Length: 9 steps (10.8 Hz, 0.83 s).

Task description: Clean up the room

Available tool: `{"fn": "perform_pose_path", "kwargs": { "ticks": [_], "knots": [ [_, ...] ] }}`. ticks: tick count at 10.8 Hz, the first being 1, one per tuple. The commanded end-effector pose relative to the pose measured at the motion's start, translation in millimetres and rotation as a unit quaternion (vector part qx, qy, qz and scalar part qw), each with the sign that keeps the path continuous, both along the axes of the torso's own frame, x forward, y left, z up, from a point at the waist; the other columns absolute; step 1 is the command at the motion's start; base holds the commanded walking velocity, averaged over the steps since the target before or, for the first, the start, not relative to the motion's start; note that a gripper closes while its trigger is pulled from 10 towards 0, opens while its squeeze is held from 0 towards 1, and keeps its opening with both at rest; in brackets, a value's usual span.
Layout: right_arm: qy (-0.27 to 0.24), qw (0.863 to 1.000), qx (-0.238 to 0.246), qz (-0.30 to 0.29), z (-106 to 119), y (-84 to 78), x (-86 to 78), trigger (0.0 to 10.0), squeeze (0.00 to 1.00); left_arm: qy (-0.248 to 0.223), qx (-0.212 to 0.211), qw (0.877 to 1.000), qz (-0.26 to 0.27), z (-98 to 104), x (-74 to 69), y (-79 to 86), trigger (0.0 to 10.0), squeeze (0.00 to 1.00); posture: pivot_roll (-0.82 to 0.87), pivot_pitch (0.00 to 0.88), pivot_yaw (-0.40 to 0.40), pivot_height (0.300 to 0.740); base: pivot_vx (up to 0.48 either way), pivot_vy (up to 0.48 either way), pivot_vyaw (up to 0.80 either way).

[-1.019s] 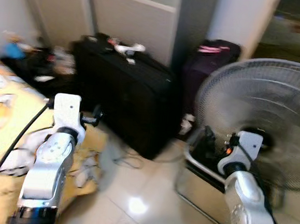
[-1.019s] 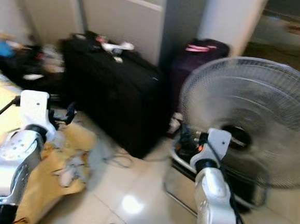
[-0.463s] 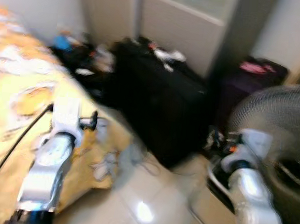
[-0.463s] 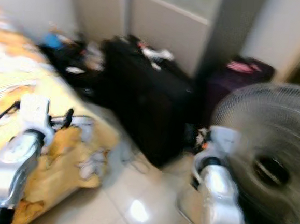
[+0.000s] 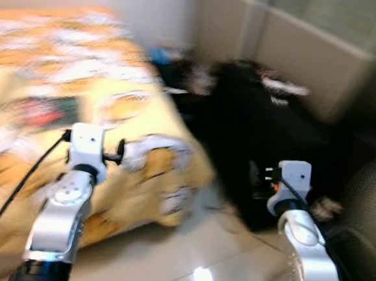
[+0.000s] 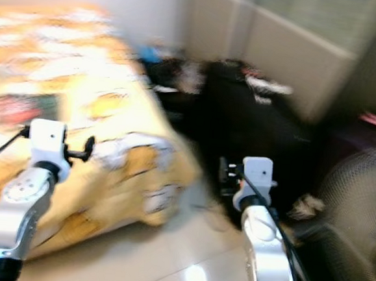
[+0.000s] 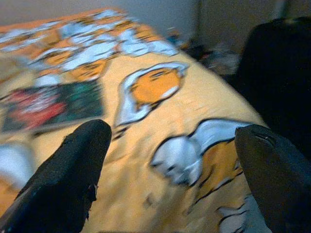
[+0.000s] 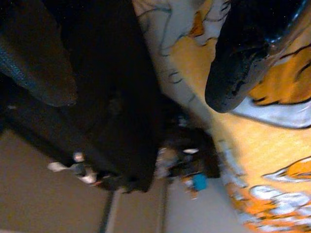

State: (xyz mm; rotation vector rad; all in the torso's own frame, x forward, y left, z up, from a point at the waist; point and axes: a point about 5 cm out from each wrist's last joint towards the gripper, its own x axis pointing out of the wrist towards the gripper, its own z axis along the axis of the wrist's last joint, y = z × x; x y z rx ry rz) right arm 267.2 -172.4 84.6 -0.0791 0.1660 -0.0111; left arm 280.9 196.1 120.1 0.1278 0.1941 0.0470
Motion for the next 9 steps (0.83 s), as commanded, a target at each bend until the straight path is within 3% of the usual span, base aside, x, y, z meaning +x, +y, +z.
{"fn": "perform_pose_path", "kwargs": {
  "ticks": [1,2,3,4,5,6,7,8,9],
  "knots": [
    [0.009,1.000,-0.011,-0.018,-1,-2.9,1.8,10.0,1.00,-0.003,0.004,1.000,-0.011,1,-2.3,-2.8,10.0,0.00,0.04,0.000,-0.026,0.740,0.000,0.000,0.61],
    [0.002,0.996,-0.033,-0.085,1,-9.8,5.0,10.0,1.00,-0.005,0.014,1.000,-0.013,2,-2.0,-0.2,10.0,0.00,0.06,0.000,-0.035,0.740,0.000,0.000,0.00],
    [0.015,0.991,-0.073,-0.113,-2,-12.9,9.3,10.0,1.00,-0.005,0.012,1.000,-0.005,2,-0.3,4.1,10.0,0.00,0.06,0.000,-0.035,0.740,0.000,0.000,0.00],
    [-0.008,0.993,-0.040,-0.109,1,-11.2,10.4,10.0,0.00,-0.005,0.011,1.000,-0.004,2,-0.7,3.9,10.0,0.00,0.06,0.000,-0.036,0.740,0.000,0.000,0.00],
    [-0.029,0.996,-0.005,-0.084,4,-7.6,10.1,10.0,0.00,-0.007,0.011,1.000,-0.007,3,-1.8,1.5,10.0,0.00,0.07,0.000,-0.036,0.740,0.000,0.311,0.00],
    [-0.041,0.994,0.033,-0.096,9,-7.3,12.1,10.0,0.00,-0.009,0.009,1.000,-0.010,5,-0.6,-0.9,10.0,0.00,0.05,0.000,-0.028,0.740,0.000,0.319,0.00],
    [-0.024,0.994,0.060,-0.088,8,-5.8,13.2,10.0,0.00,-0.008,0.008,1.000,-0.012,4,0.2,-2.1,10.0,0.00,0.05,0.000,-0.027,0.740,0.000,0.326,0.00],
    [-0.018,0.994,0.101,-0.041,9,1.8,13.6,10.0,0.00,-0.007,0.008,1.000,-0.018,3,1.6,-4.1,10.0,0.00,0.05,0.000,-0.030,0.740,0.000,0.326,0.00],
    [-0.019,0.994,0.104,-0.033,8,4.4,13.8,10.0,0.00,-0.011,0.016,0.999,-0.028,6,2.2,-5.9,10.0,0.00,0.06,0.000,-0.033,0.740,0.000,0.322,0.00]
  ]
}}
